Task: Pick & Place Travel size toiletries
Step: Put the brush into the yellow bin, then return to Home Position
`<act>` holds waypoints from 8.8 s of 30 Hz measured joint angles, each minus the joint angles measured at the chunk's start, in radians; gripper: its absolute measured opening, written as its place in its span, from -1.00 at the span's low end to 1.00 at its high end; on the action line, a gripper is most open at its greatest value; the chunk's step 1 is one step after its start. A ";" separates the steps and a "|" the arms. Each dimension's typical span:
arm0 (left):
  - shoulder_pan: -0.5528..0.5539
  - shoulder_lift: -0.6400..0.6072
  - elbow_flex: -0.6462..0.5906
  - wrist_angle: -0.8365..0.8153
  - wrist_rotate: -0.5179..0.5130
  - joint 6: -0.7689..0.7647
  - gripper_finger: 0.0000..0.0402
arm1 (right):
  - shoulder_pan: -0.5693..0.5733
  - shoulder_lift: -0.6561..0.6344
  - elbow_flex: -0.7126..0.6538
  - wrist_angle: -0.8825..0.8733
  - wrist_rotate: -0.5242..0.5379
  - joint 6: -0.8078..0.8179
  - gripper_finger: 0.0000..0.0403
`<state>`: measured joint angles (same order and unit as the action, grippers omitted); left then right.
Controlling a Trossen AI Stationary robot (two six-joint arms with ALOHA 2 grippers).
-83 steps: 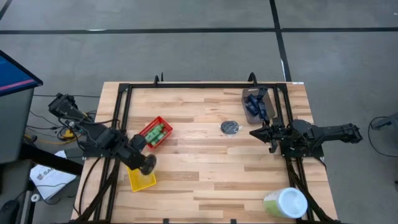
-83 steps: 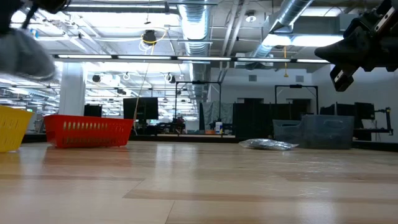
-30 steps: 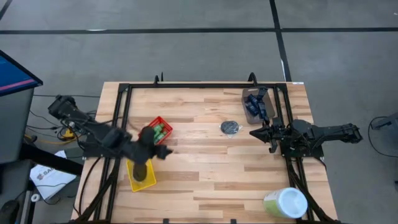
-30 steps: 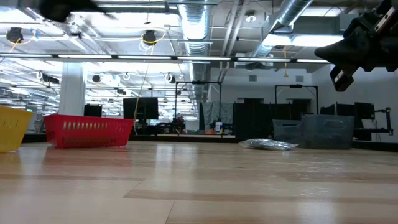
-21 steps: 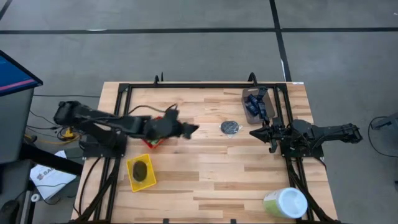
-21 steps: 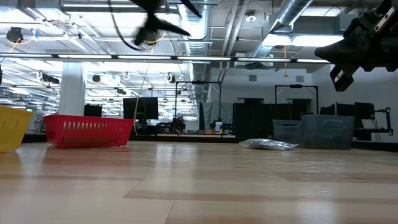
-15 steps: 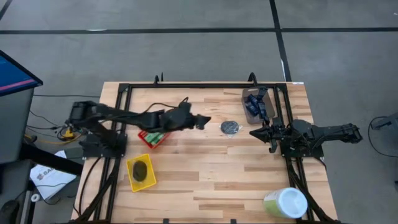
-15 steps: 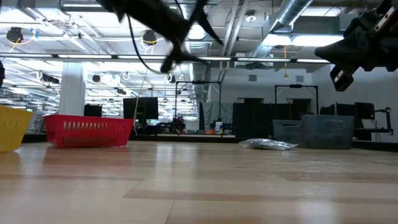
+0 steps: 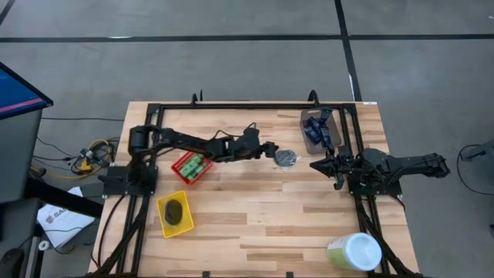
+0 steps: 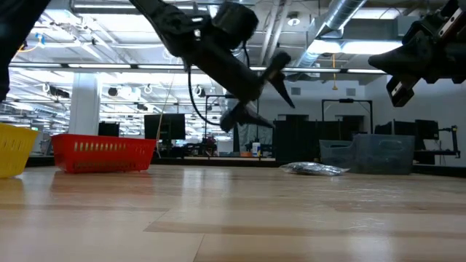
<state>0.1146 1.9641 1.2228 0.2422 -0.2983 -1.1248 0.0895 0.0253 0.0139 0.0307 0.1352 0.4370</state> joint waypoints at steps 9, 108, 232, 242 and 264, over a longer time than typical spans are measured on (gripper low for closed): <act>0.000 0.164 0.109 -0.090 0.029 0.002 0.25 | 0.000 0.000 0.000 0.000 0.000 0.000 -1.00; -0.686 -1.146 -0.470 -1.056 0.303 -0.481 -1.00 | 0.000 0.000 0.000 0.000 -0.001 0.000 -1.00; -0.222 -1.958 -1.217 0.303 0.353 1.017 -0.99 | 0.000 0.000 0.000 0.000 -0.001 0.000 -1.00; -0.146 -1.942 -1.217 0.033 0.388 0.933 -0.99 | 0.000 0.000 0.000 0.000 -0.001 0.000 -1.00; -0.147 -1.754 -1.217 -0.044 0.508 0.949 -0.99 | 0.000 0.000 0.000 0.000 -0.001 0.000 -1.00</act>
<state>-0.0322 0.2096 0.0059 0.1979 0.2100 -0.1762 0.0895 0.0254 0.0139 0.0307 0.1345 0.4370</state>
